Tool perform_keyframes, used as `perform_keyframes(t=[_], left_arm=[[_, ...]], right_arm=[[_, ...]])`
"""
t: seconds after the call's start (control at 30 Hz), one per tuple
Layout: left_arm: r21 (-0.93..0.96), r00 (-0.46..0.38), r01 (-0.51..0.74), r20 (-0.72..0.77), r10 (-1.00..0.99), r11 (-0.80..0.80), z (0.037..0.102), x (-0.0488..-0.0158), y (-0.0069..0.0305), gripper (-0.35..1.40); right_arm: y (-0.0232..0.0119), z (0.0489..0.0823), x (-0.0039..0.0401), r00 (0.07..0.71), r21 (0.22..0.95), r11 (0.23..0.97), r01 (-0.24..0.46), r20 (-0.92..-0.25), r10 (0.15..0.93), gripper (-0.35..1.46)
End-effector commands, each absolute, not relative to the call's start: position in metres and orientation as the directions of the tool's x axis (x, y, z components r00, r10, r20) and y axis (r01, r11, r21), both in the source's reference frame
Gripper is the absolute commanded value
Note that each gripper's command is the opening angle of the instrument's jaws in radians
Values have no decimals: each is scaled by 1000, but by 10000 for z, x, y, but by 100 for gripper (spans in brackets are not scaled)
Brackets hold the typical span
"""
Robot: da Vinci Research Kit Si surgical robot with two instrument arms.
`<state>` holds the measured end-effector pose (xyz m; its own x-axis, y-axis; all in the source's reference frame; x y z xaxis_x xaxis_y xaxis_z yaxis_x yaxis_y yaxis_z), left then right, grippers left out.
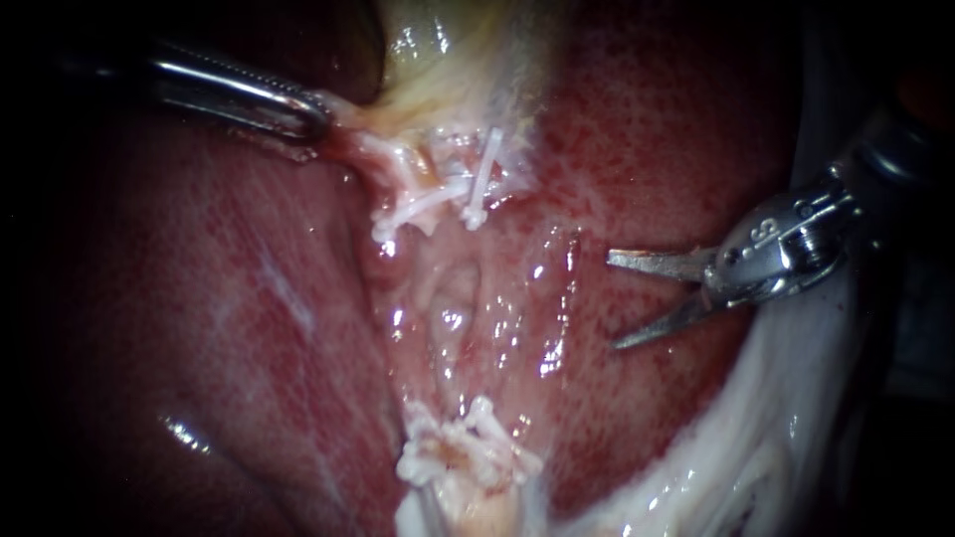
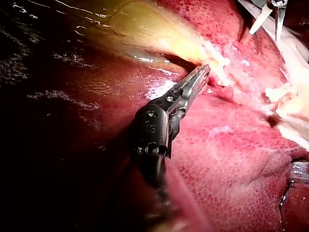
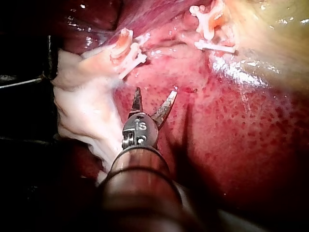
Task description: Go back from the cut right tube
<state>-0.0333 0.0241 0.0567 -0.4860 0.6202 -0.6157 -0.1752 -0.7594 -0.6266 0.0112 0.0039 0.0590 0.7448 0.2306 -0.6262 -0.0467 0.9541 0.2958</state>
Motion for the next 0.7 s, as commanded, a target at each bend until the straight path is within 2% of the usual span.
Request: perform_keyframes(t=[0.03, 0.3, 0.7], left_arm=[[-625, -495, -174, -612, 617, -761, 571, -337, 238, -35], [-631, -513, -160, -604, 610, -759, 601, -350, 225, -35], [-634, -513, -157, -603, 611, -757, 597, -347, 228, -35]], right_arm=[[39, 590, 112, 744, 296, 954, -46, -627, 230, 145], [39, 590, 110, 743, 297, 954, -43, -628, 229, 145], [39, 590, 109, 740, 305, 952, -36, -632, 230, 145]])
